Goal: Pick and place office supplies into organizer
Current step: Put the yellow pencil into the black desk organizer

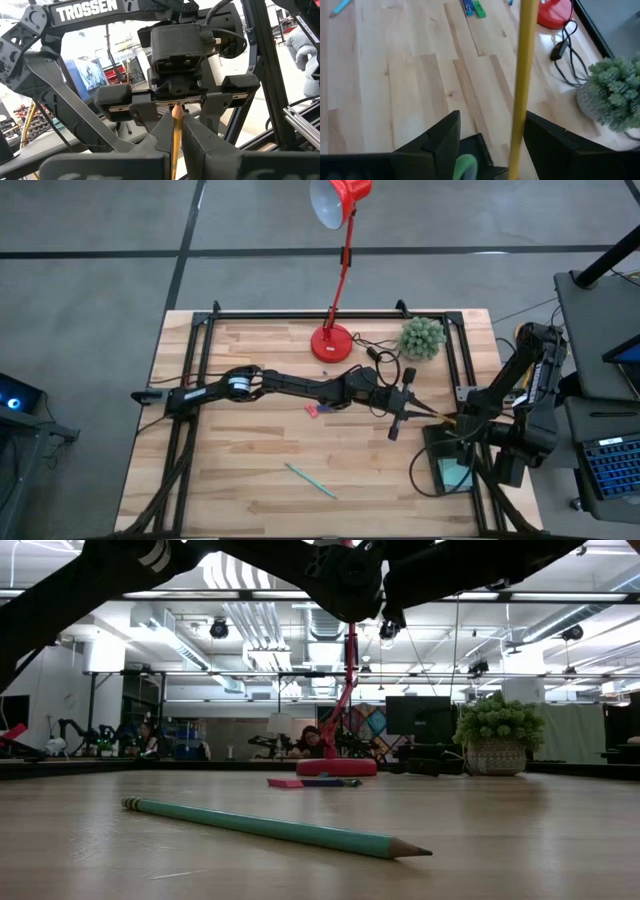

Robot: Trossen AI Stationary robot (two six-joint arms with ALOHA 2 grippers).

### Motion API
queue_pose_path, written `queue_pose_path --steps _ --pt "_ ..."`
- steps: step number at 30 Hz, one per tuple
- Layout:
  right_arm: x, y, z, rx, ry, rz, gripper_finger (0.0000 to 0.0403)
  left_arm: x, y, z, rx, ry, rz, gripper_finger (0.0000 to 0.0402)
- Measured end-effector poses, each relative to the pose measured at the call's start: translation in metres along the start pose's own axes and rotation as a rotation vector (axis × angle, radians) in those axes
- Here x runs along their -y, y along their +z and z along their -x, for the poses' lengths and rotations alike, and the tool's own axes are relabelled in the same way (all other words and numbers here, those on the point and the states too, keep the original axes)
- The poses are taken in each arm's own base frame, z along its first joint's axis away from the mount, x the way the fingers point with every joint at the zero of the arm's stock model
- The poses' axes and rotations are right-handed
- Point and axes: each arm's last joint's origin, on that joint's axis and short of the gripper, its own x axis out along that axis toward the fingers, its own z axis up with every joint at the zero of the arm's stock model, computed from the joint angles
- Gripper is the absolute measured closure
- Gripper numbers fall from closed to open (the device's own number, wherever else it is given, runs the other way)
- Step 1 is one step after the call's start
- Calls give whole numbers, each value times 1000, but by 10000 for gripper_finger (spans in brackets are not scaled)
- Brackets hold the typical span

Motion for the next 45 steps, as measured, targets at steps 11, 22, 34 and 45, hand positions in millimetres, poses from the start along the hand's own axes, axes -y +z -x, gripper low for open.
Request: queue_pose_path --steps 11,22,34,45 --pt "17 5 3 -16 45 2 204 1 -2 0 -8 -5 5 401" --pt "45 9 11 5 142 -73 204 1 -2 0 -6 -8 6 401" --pt "67 34 40 140 253 -93 204 2 -2 0 -6 -9 6 401" --pt "76 50 55 294 238 -67 204 4 -12 1 -90 -16 31 401"
